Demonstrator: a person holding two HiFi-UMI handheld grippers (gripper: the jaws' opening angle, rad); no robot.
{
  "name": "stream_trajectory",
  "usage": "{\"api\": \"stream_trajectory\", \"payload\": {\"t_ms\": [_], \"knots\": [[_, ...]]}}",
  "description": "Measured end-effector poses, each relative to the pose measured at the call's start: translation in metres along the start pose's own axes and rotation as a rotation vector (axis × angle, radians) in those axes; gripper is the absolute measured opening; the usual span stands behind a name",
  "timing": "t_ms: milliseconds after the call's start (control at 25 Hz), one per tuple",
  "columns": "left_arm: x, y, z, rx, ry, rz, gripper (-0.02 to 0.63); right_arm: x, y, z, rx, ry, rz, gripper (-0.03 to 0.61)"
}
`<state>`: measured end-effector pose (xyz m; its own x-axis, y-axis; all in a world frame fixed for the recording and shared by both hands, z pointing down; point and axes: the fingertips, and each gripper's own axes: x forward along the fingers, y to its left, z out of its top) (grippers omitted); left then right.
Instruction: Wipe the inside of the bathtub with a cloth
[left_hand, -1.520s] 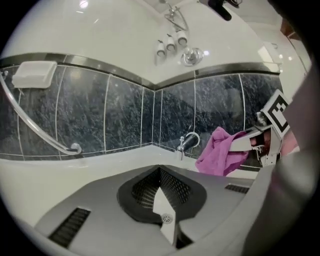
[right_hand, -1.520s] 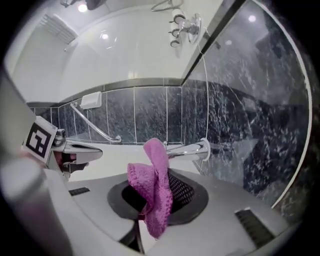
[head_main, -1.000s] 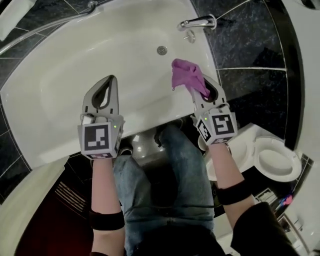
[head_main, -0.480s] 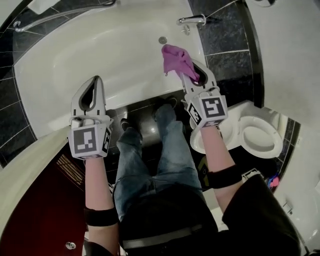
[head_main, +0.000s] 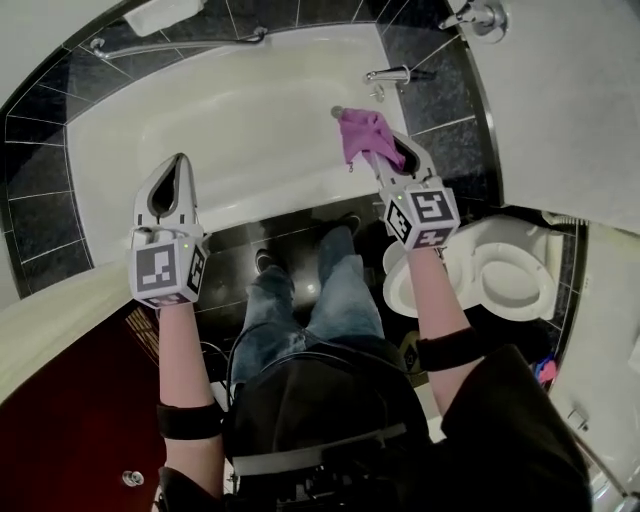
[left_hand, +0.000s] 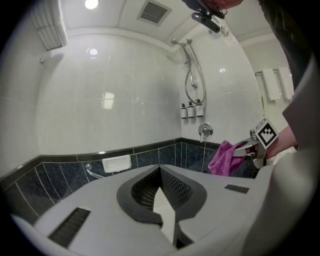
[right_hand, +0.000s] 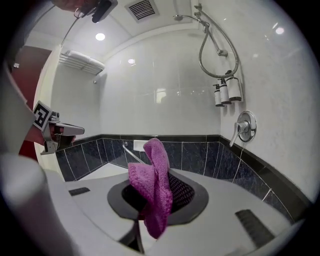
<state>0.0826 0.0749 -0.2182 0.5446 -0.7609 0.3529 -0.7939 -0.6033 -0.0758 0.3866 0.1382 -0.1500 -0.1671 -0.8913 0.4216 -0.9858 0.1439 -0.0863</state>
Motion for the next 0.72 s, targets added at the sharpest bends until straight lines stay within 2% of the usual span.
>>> {"api": "stream_trajectory", "payload": {"t_ms": [120,200,360,720], "knots": [[-0.02,0.011,0.019,-0.011,0.004,0.018,0.0,-0.011,0.005,0.017,-0.009,-0.009,-0.003,0.091],[-0.034,0.024,0.022,0.013,-0.008,0.035,0.0,-0.02,0.005,0.024,-0.005,-0.013,-0.011,0.091],[-0.063,0.04,0.032,0.008,-0.009,0.075,0.0,-0.038,0.002,0.034,0.0,-0.022,-0.022,0.089],[-0.1,0.066,0.037,0.001,-0.029,0.118,0.0,-0.051,0.013,0.042,0.008,-0.011,-0.026,0.086]]}}
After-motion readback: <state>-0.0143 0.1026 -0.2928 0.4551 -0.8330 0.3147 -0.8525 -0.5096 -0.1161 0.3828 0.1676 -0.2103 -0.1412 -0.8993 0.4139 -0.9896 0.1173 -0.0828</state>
